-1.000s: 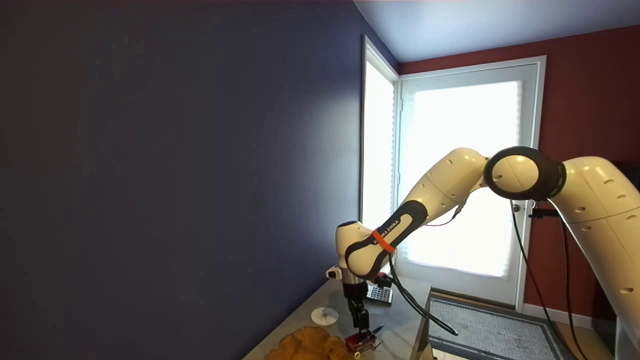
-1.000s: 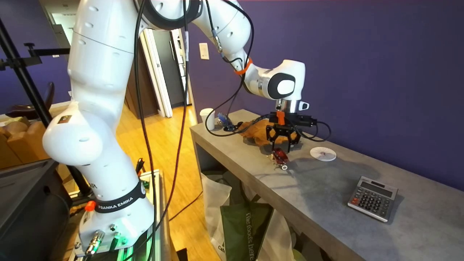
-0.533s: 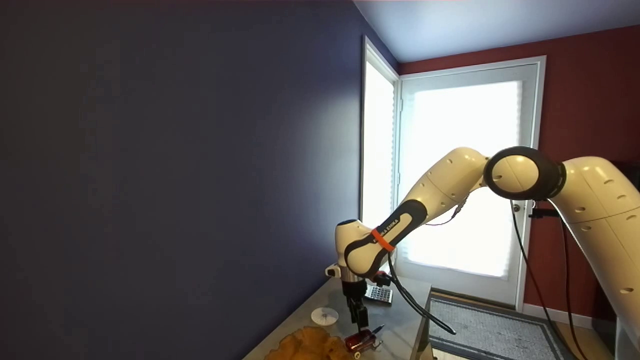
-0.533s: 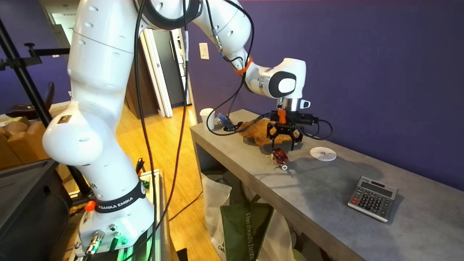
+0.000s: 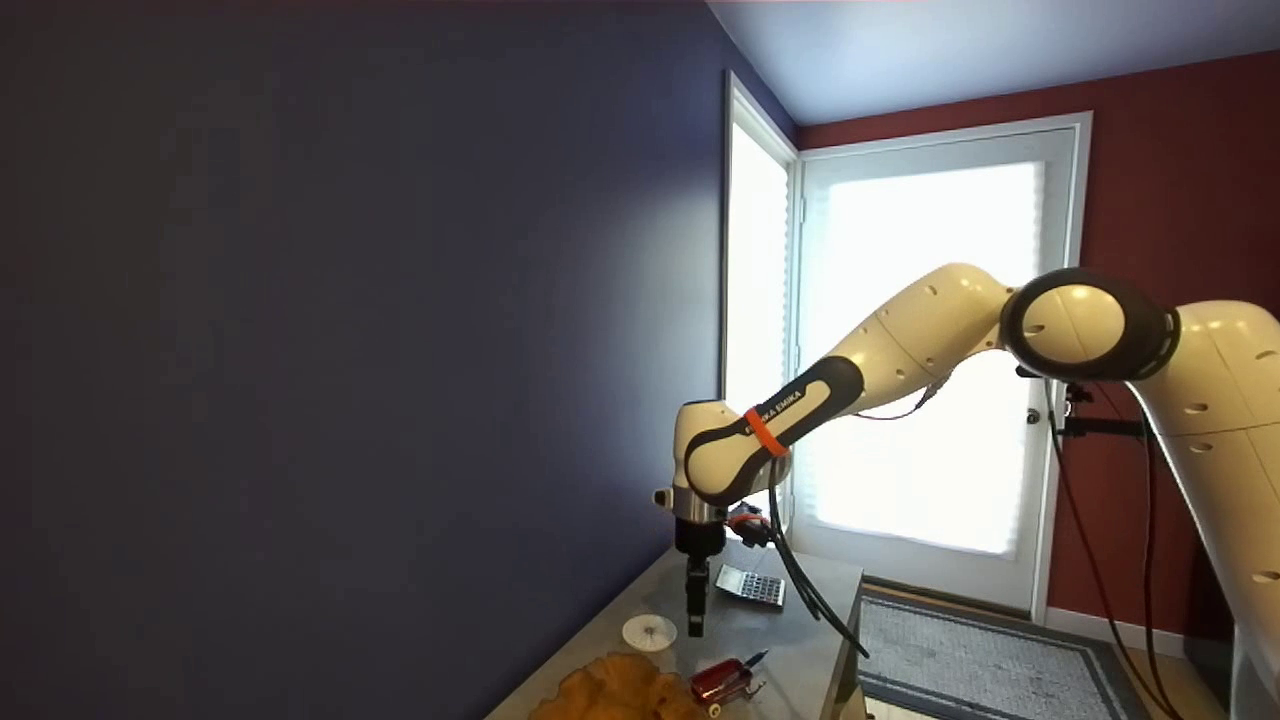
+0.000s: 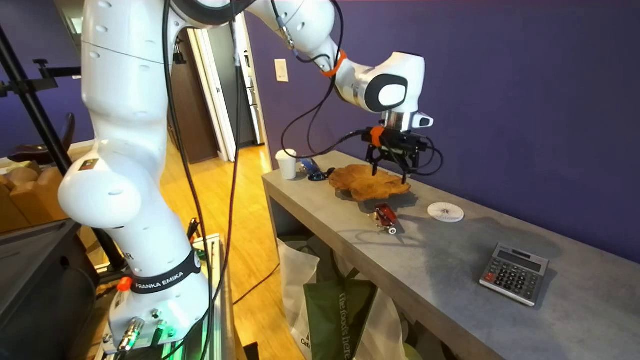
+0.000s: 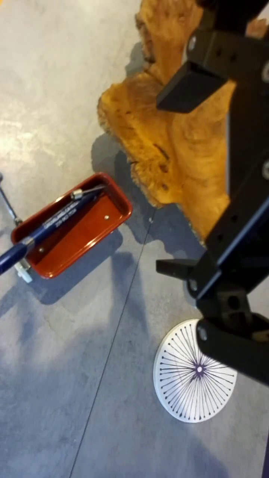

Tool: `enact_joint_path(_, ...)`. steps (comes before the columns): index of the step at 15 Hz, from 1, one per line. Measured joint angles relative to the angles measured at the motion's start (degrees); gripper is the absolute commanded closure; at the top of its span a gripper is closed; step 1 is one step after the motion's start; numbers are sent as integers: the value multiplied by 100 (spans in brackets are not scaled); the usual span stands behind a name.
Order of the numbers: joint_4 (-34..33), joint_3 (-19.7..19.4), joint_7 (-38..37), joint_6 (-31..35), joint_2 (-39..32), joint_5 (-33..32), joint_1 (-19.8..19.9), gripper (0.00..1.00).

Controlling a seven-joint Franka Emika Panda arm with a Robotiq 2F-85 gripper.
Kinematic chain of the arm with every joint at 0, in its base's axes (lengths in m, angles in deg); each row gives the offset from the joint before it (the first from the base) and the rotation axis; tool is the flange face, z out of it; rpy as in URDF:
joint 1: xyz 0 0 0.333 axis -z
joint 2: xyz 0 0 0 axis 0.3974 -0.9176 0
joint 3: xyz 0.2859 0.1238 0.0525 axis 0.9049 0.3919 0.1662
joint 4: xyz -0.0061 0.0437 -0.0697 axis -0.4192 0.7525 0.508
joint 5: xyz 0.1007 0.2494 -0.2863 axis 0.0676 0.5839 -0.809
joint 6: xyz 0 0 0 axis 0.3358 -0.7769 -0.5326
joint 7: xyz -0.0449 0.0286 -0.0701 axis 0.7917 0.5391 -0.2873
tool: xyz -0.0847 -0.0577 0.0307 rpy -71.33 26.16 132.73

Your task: Move the small, white object to the red toy

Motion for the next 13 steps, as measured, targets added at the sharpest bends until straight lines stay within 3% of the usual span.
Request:
enact_joint_path(7,627,170,-1450,331,1138,837,-210,0)
enact_joint_path(13,969,198,-1708,356,1541,1111,-307,0)
